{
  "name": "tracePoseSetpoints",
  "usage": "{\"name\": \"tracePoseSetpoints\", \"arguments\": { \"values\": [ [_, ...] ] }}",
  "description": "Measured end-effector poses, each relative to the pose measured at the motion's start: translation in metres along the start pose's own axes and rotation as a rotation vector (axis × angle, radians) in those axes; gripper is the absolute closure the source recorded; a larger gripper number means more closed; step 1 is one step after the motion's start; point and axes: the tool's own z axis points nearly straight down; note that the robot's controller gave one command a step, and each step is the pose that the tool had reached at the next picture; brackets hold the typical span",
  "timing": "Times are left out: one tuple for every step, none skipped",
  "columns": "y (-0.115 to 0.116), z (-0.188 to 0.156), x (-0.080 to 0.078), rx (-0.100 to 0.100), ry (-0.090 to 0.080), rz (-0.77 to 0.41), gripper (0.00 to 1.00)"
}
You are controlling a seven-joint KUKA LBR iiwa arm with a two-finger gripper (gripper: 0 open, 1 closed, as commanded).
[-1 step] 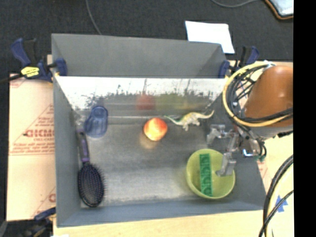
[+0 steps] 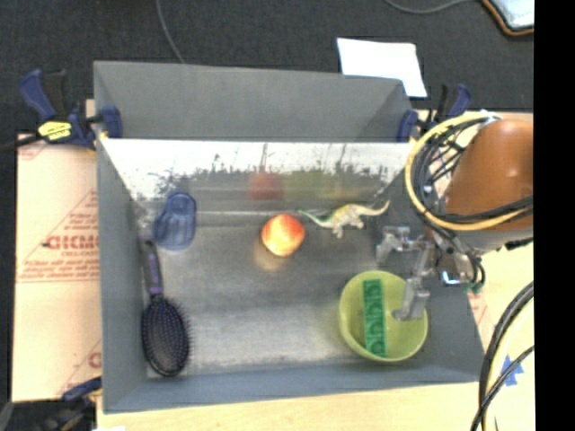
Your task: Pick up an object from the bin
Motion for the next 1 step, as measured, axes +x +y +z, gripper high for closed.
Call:
{"name": "tracePoseSetpoints", "arguments": {
  "values": [
    [-0.0001,0.0392,-0.0065,-0.001,-0.003,0.106,0.0]
  ]
}}
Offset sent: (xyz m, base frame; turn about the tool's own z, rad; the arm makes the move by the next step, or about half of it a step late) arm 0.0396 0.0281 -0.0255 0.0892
